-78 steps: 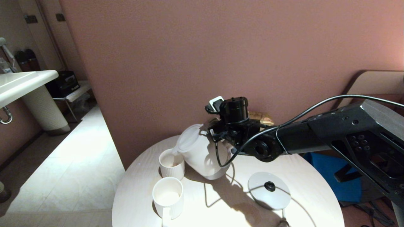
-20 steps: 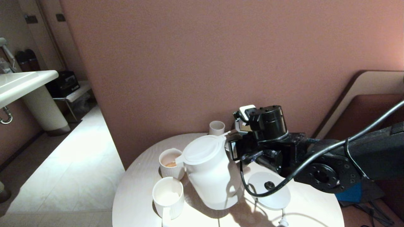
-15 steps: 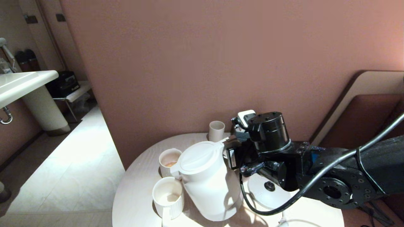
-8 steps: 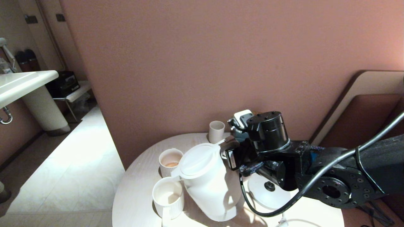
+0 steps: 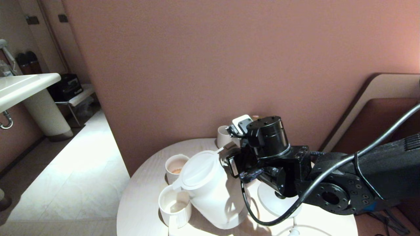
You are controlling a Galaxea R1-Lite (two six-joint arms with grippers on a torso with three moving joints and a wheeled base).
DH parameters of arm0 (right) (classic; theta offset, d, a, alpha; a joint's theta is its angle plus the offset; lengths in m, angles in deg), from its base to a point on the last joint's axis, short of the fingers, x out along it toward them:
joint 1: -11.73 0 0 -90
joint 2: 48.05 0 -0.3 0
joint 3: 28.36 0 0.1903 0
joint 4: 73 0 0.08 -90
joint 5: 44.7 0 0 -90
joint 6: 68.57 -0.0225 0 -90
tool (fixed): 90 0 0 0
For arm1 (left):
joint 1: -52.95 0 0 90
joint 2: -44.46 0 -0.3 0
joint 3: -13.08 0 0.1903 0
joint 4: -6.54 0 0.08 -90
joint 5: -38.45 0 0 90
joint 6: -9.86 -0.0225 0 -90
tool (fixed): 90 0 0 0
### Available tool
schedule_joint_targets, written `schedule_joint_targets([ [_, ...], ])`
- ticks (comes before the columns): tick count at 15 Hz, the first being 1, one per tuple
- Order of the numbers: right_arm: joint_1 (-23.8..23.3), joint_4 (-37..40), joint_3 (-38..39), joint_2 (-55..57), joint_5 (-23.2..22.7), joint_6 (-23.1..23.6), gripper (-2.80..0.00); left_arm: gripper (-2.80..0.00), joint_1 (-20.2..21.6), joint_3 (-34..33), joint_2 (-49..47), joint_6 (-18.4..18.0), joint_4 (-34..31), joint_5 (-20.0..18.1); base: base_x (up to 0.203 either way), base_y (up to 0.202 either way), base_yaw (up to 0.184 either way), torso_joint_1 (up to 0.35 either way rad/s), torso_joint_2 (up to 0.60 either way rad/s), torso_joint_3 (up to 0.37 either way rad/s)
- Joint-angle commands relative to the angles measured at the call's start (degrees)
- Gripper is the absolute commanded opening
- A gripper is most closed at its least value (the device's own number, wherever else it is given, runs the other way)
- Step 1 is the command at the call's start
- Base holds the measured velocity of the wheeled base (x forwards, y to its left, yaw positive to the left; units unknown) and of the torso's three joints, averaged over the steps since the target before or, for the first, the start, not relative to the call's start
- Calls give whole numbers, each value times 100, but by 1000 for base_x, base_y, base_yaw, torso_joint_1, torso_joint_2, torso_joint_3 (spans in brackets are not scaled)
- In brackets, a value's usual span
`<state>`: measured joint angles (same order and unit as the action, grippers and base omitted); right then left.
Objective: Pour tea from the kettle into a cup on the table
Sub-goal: Pour water into another cup
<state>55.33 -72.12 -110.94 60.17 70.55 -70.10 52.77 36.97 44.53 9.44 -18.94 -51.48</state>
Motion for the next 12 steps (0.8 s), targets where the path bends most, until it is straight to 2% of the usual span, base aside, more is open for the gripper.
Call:
schedule_joint_targets([
  [1, 18, -10, -46, 124, 15, 68, -280, -280, 1, 0, -7, -2, 0, 1, 0, 0, 0, 0, 0, 0],
  [10, 9, 87, -580, 374, 42, 704, -280, -280, 1, 0, -7, -2, 0, 1, 0, 0, 0, 0, 0, 0],
  [12, 13, 494, -874, 408, 87, 772, -280, -280, 1, 0, -7, -2, 0, 1, 0, 0, 0, 0, 0, 0],
])
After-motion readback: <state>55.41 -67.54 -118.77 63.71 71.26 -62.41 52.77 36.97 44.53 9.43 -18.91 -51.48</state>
